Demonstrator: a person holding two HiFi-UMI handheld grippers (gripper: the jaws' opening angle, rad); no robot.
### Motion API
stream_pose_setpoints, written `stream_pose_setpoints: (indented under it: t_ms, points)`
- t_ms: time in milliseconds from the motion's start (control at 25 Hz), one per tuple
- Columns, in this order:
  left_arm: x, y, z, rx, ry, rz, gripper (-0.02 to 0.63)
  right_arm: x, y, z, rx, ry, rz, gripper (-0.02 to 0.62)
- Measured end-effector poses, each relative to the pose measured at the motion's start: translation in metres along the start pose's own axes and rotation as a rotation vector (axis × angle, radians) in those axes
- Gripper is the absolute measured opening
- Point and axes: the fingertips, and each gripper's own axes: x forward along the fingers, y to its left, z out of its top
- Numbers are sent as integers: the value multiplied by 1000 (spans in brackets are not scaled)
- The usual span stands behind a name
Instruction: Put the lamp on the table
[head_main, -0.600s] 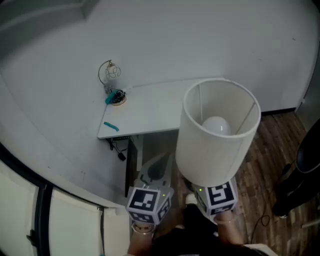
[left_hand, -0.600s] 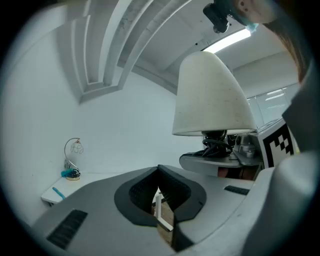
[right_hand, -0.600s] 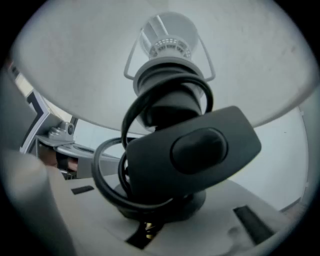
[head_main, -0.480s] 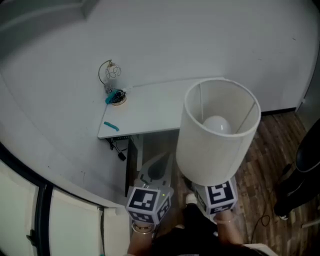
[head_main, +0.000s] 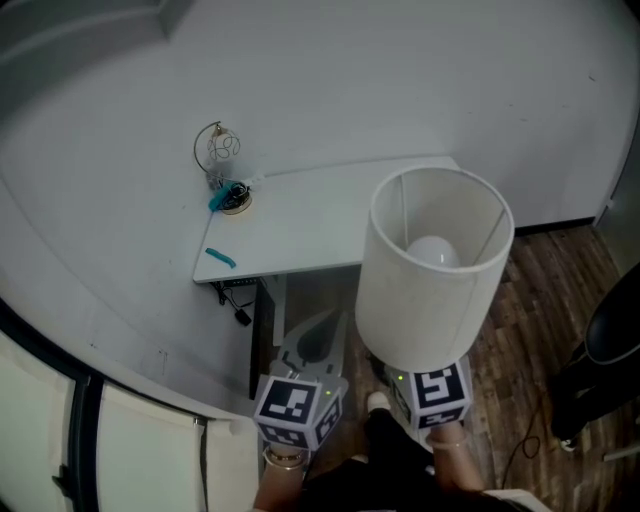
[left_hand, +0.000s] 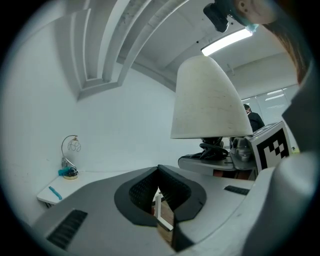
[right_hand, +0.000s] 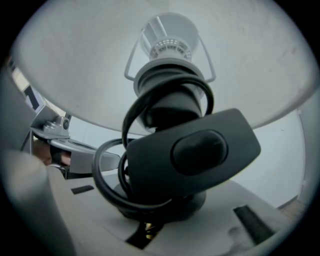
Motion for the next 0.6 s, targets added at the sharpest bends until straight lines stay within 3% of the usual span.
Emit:
stream_pose_setpoints:
  t_ms: [200, 320, 440, 600]
  points:
    - [20, 12, 1, 11, 3, 0, -6, 21, -14, -1, 2, -1, -8, 20]
    - [33, 18, 4, 15, -1, -3, -6, 29, -23, -11, -14, 86, -7, 20]
    - [46, 26, 7, 17, -8, -2, -6, 46, -30, -1, 8, 9, -16, 20]
    - [64, 38, 9, 21, -14, 3, -6, 66, -37, 3, 0, -1, -4, 20]
